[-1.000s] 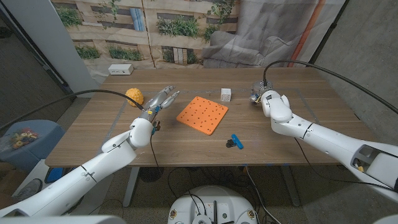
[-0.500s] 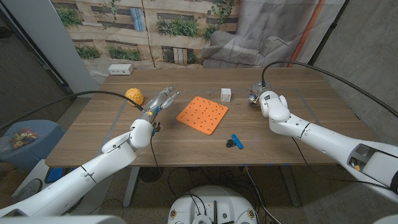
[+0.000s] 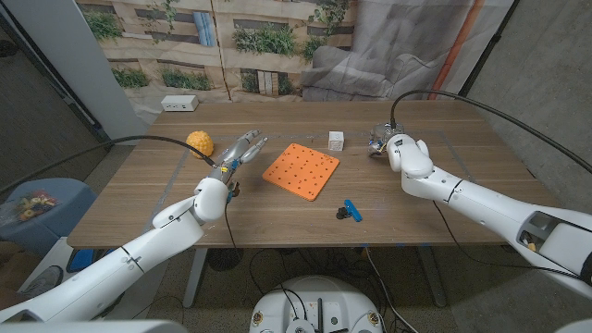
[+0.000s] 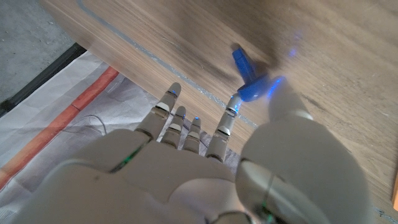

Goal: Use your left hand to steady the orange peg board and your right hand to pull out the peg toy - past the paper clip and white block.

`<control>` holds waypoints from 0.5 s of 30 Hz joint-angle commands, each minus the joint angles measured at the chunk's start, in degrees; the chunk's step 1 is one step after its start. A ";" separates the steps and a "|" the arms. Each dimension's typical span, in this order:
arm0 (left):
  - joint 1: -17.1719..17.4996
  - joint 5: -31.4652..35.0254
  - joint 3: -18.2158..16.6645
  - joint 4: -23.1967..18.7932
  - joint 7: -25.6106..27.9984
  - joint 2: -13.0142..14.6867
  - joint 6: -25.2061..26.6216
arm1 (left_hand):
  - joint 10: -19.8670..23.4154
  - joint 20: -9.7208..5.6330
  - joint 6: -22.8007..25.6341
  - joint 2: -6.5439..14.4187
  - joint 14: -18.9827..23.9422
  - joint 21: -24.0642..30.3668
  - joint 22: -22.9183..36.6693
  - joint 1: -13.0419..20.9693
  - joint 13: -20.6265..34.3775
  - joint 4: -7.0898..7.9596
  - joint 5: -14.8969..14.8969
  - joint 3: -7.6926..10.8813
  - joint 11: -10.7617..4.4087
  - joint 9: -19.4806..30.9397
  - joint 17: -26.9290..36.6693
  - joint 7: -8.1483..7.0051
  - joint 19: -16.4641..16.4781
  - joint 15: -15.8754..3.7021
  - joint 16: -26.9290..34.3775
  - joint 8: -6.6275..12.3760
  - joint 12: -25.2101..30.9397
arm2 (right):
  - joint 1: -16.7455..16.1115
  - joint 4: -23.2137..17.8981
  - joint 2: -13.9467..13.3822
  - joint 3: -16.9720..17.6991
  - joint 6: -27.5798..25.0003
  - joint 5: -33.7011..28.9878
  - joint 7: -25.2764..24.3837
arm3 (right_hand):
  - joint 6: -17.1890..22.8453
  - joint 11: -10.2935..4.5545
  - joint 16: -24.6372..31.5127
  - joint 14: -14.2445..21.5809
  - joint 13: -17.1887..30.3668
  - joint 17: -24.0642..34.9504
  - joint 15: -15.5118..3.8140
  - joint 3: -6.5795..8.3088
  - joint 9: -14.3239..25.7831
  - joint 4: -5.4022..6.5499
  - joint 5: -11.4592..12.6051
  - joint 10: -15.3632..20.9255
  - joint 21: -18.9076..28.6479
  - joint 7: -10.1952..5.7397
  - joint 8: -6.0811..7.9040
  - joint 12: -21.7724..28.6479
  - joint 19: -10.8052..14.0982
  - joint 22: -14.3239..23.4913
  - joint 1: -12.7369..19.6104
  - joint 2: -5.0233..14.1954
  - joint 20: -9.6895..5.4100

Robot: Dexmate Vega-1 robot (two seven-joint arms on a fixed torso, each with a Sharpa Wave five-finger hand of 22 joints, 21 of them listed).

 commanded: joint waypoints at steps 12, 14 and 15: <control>0.19 -2.79 -1.34 2.06 1.97 -1.26 -1.60 | 0.45 -5.29 0.49 4.84 0.23 0.04 0.14 0.29 -0.04 0.15 0.04 0.46 0.17 0.06 0.01 0.21 0.43 -1.28 -0.04 -0.27 0.18 | 1.61 -1.34 -1.79 0.57 2.89 5.29 4.72 | -13.34 2.89 -2.76 -5.98 0.17 0.39 3.77 -2.21 -2.13 1.01 -0.68 -8.75 -0.44 3.39 -6.38 -0.19 -6.30 0.16 -6.55 -0.80 2.97; 0.13 -3.51 -1.56 2.48 1.85 -1.43 -1.96 | 0.44 -5.27 0.41 4.83 0.24 0.04 0.14 0.29 -0.04 0.15 0.03 0.47 0.14 0.06 0.01 0.19 0.45 -1.28 -0.04 -0.31 0.17 | 1.61 -1.57 -1.92 0.60 2.62 5.43 5.05 | -14.50 3.22 -2.87 -6.32 0.19 0.43 4.15 -2.41 -2.29 1.15 -0.71 -9.39 -0.45 3.39 -7.01 -0.16 -6.82 0.16 -7.23 -0.85 3.16; 0.09 -3.70 -1.56 3.04 2.03 -1.51 -2.90 | 0.35 -5.24 0.10 4.81 0.18 0.04 0.14 0.27 -0.04 0.15 0.03 0.48 0.15 0.06 0.01 0.25 0.46 -1.22 -0.07 -0.44 0.13 | 1.69 -1.69 -2.11 0.62 2.92 5.70 5.36 | -14.66 3.27 -2.92 -6.48 0.19 0.44 4.27 -2.56 -2.33 1.25 -0.77 -9.42 -0.50 3.36 -7.13 -0.08 -7.12 0.17 -7.59 -0.96 3.22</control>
